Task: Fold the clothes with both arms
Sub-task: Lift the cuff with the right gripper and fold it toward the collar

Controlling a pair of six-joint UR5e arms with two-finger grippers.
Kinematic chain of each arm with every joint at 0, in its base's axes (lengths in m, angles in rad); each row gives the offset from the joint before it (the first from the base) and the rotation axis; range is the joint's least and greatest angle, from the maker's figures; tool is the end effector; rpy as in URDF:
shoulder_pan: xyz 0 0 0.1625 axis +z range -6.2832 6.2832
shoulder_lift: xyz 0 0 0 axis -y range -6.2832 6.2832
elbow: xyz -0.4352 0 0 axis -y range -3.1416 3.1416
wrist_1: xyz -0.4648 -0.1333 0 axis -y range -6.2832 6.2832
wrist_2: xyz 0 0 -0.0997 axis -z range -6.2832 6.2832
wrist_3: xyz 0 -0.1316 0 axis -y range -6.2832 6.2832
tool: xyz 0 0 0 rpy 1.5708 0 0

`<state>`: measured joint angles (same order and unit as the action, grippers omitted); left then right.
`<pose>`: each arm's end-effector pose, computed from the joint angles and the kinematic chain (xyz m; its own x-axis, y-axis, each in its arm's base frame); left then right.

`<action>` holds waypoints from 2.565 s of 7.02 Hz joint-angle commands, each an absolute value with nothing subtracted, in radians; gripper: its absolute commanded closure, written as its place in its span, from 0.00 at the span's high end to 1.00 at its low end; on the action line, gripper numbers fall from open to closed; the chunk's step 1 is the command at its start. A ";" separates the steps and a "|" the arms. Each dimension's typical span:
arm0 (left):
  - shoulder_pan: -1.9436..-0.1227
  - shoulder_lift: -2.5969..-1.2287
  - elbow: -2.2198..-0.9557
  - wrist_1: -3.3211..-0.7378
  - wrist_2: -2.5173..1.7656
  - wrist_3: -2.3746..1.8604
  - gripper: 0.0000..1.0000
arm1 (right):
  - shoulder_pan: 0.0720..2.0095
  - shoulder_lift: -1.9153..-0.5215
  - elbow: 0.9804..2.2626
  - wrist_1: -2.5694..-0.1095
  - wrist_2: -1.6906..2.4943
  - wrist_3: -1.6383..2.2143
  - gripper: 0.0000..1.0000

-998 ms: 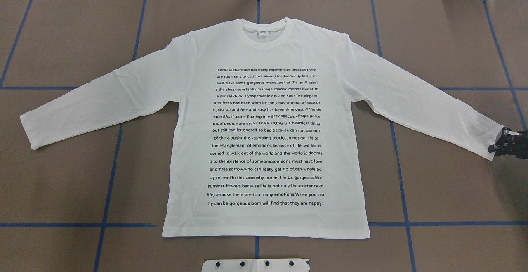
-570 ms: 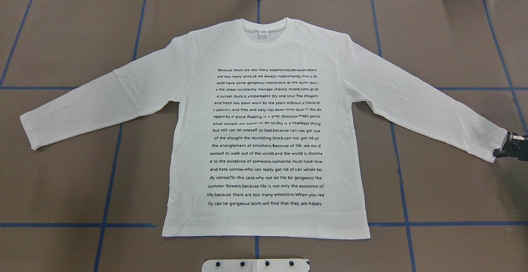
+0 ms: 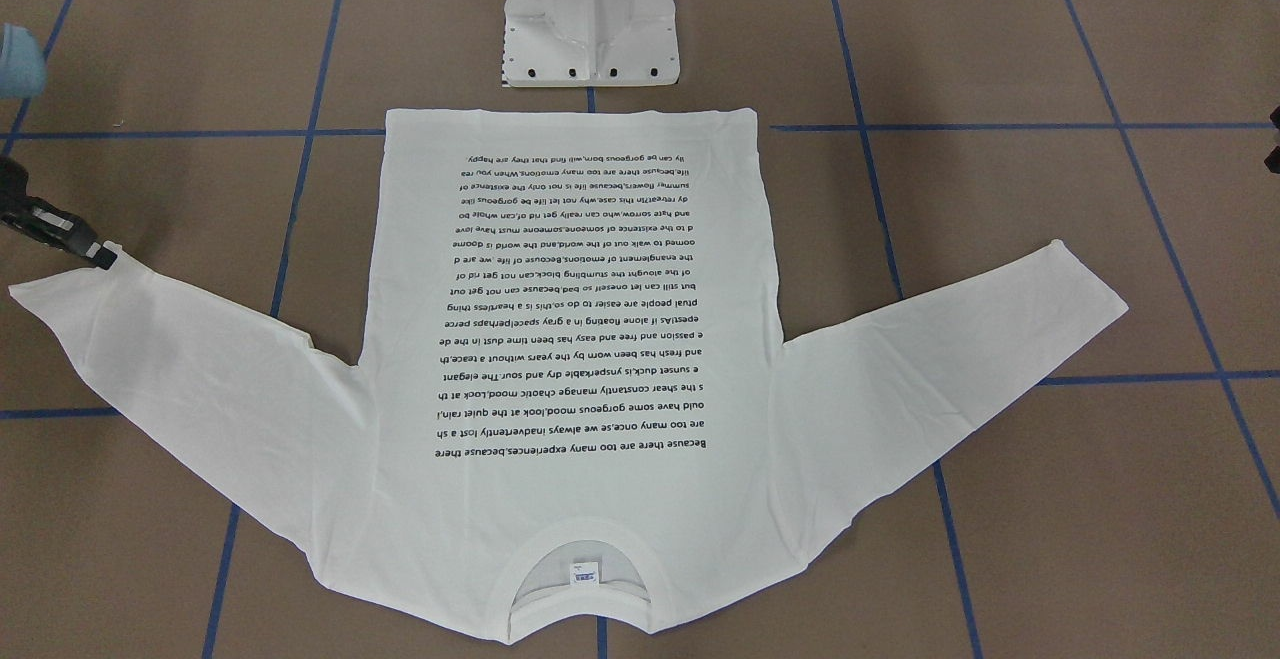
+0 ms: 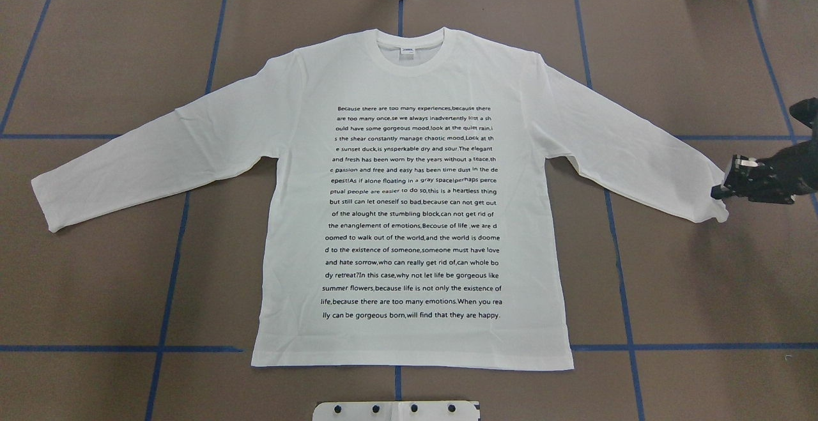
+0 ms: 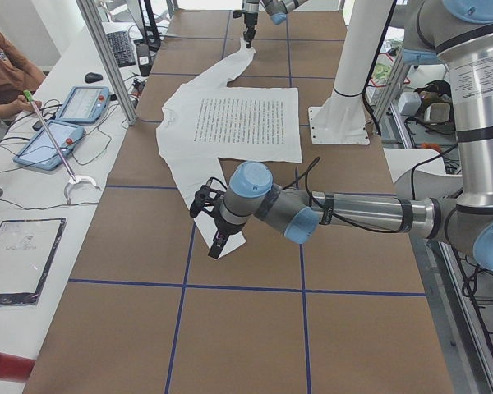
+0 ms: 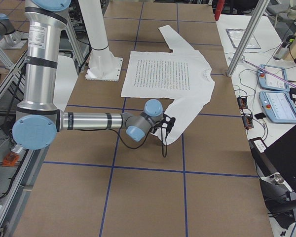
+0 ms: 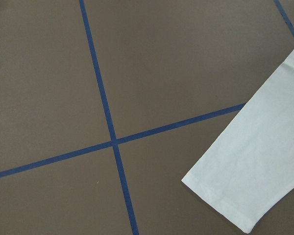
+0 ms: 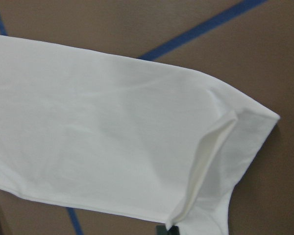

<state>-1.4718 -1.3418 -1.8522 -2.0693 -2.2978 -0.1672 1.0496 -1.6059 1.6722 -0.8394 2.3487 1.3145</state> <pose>0.0040 -0.5039 0.5936 0.7133 0.2731 -0.6455 0.0350 0.9060 0.4219 -0.2559 -0.5279 0.5607 0.4296 0.3855 0.8166 -0.2675 0.9180 -0.2926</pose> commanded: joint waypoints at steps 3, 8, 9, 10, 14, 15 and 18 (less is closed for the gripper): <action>-1.474 -1.341 -1.862 -2.072 -2.296 -0.161 1.00 | 0.976 -0.934 1.640 -1.531 2.330 1.433 0.00; -1.474 -1.339 -1.855 -2.072 -2.296 -0.164 1.00 | 0.718 -0.473 1.068 -1.072 2.100 1.661 0.00; -1.474 -1.339 -1.859 -2.072 -2.296 -0.164 1.00 | 0.688 -0.466 1.068 -1.068 2.079 1.661 0.00; -1.474 -1.339 -1.859 -2.072 -2.298 -0.166 1.00 | 0.664 -0.460 1.065 -1.068 2.057 1.661 0.00; -1.474 -1.339 -1.859 -2.072 -2.298 -0.166 1.00 | 0.608 -0.442 1.062 -1.054 2.028 1.657 0.00; -1.474 -1.339 -1.856 -2.072 -2.298 -0.164 1.00 | 0.604 -0.442 1.057 -1.027 2.026 1.654 0.00; -1.474 -1.339 -1.856 -2.072 -2.298 -0.164 1.00 | 0.588 -0.440 1.054 -0.973 2.002 1.648 0.00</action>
<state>-1.4742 -1.3392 -1.8566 -2.0724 -2.2979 -0.1646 0.5931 -0.4406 1.0549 -0.9961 2.0086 1.6517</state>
